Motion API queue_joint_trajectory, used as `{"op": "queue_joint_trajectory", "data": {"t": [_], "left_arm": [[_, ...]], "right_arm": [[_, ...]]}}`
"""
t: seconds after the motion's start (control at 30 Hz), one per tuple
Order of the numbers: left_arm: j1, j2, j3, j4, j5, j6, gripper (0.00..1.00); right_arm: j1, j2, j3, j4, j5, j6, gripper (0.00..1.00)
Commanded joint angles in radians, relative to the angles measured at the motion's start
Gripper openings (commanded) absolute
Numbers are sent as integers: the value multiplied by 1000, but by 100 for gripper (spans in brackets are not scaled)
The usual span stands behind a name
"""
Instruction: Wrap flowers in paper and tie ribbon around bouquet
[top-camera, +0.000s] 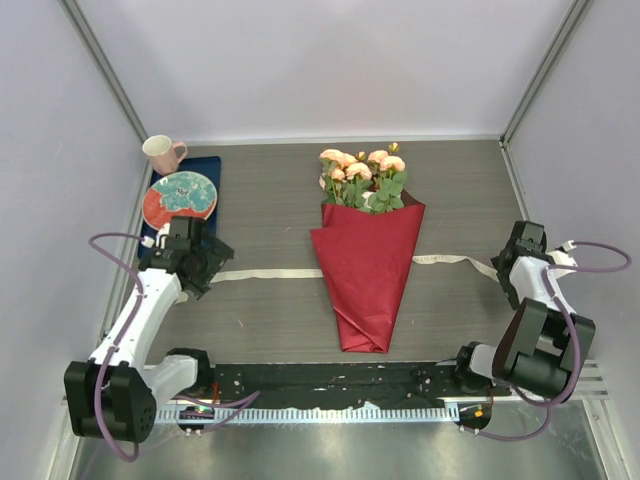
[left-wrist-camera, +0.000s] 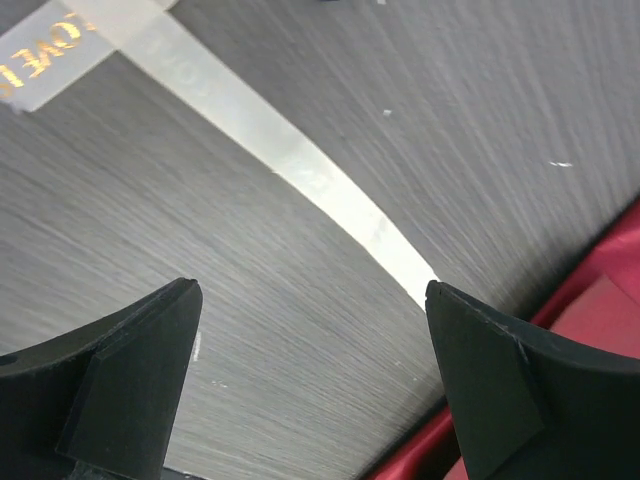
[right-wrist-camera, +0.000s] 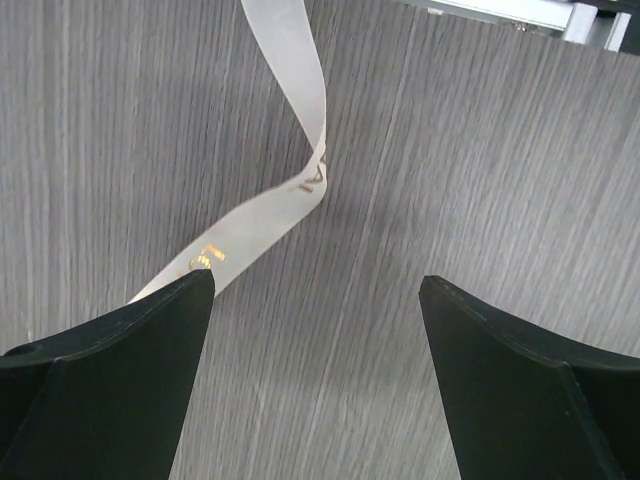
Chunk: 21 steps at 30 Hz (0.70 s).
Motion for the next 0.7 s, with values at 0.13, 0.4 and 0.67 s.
{"op": "queue_joint_trajectory", "data": {"t": [0.13,0.4,0.67], "left_arm": [[39,51,24,-73,-17,-6,100],[39,123,41,-33,-20,16,100],[39,192,97,-75,-99,-2,100]], "right_arm": [[-58,190,92,138,39,-28,89],[-59,214,121,168,74,-21,92],[-72,285,121,154,88,35,88]]}}
